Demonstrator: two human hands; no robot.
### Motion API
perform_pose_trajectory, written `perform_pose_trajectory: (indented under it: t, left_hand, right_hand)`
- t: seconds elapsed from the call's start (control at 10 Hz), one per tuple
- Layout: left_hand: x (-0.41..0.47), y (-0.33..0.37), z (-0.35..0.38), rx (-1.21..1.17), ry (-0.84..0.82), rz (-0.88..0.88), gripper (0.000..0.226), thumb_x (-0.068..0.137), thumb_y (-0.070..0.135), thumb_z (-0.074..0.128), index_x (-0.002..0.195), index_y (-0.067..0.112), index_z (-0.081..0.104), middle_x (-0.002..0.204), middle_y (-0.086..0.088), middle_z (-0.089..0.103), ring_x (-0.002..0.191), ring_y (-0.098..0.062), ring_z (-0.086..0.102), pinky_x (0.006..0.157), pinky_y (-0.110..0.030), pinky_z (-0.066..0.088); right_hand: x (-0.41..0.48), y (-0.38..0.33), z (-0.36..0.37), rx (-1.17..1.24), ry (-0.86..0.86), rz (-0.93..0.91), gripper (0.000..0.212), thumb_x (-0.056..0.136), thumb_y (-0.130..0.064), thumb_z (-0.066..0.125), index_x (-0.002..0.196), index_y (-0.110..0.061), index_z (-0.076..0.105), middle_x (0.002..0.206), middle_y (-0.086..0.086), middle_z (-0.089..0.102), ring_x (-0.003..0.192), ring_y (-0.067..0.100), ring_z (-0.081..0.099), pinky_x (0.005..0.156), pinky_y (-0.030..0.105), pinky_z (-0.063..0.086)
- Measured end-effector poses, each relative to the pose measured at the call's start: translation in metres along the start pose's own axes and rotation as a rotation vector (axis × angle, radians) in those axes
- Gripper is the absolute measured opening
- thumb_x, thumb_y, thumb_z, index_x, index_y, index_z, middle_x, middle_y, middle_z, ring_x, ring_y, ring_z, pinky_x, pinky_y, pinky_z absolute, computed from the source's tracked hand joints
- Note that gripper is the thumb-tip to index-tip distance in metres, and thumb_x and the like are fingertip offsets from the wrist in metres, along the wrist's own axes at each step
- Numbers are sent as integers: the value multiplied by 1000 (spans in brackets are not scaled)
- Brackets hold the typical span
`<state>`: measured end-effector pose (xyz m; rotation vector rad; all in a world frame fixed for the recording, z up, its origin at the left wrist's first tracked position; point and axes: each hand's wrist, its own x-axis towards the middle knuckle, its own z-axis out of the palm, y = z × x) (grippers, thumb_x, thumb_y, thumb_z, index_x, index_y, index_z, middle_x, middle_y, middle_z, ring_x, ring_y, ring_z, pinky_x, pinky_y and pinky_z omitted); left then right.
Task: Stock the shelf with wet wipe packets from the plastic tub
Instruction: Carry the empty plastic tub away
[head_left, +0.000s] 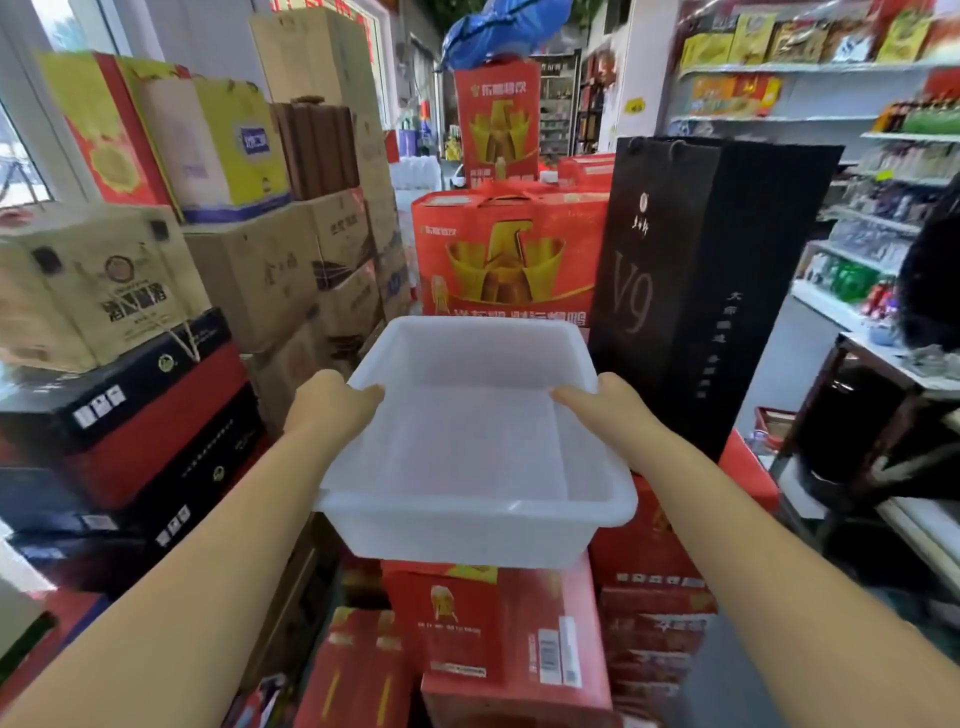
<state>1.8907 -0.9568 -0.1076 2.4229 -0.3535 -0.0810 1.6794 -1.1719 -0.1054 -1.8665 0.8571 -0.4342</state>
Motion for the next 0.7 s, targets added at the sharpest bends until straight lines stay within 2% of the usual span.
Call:
perform_pose_trajectory:
  t: [0.1, 0.2, 0.3, 0.4, 0.5, 0.6, 0.7]
  left_hand:
    - [22, -6, 8, 7, -46, -2, 42, 94, 45, 63, 97, 3, 57, 82, -9, 60, 66, -23, 57, 51, -31, 37]
    - [38, -19, 20, -24, -97, -14, 45, 92, 48, 62, 101, 3, 59, 85, -10, 63, 71, -25, 60, 58, -31, 43]
    - [44, -29, 29, -21, -161, -8, 50, 92, 52, 61, 106, 4, 60, 88, -8, 64, 73, -25, 61, 60, -32, 45]
    - [43, -26, 26, -4, -160, 13, 58, 91, 59, 60, 113, 5, 57, 89, -5, 61, 73, -22, 59, 60, -32, 46]
    - [39, -20, 18, 5, -142, 51, 80, 90, 65, 58, 140, 4, 44, 111, -6, 59, 76, -19, 53, 67, -34, 45]
    - [38, -15, 10, 53, -114, 110, 88, 89, 70, 55, 145, 3, 40, 128, -13, 57, 83, -21, 52, 65, -34, 43]
    - [39, -7, 2, 129, -12, 215, 84, 85, 75, 53, 132, 6, 49, 118, -12, 58, 88, -26, 58, 61, -33, 44]
  right_hand:
    - [15, -4, 16, -33, 11, 11, 22, 90, -38, 69, 102, -21, 61, 97, 5, 68, 82, 19, 67, 59, 29, 49]
    - [23, -6, 27, -65, 59, 5, 14, 92, -33, 66, 89, -27, 55, 95, 4, 65, 80, 17, 63, 58, 28, 46]
    - [24, -5, 33, -102, 83, 5, 16, 93, -30, 66, 93, -25, 51, 91, -2, 60, 77, 13, 60, 56, 26, 42]
    - [27, -3, 33, -177, 96, -9, 20, 92, -31, 67, 97, -24, 49, 95, -1, 59, 79, 14, 59, 58, 28, 45]
    - [28, -5, 31, -211, 90, 5, 43, 90, -37, 69, 122, -19, 47, 102, -1, 58, 83, 14, 59, 60, 30, 47]
    - [29, -9, 26, -259, 81, -8, 65, 91, -37, 69, 143, -13, 39, 121, 4, 57, 82, 10, 52, 66, 29, 46]
    - [21, -29, 18, -359, 91, -93, 67, 93, -33, 68, 147, -9, 36, 139, 10, 52, 98, 17, 54, 70, 25, 42]
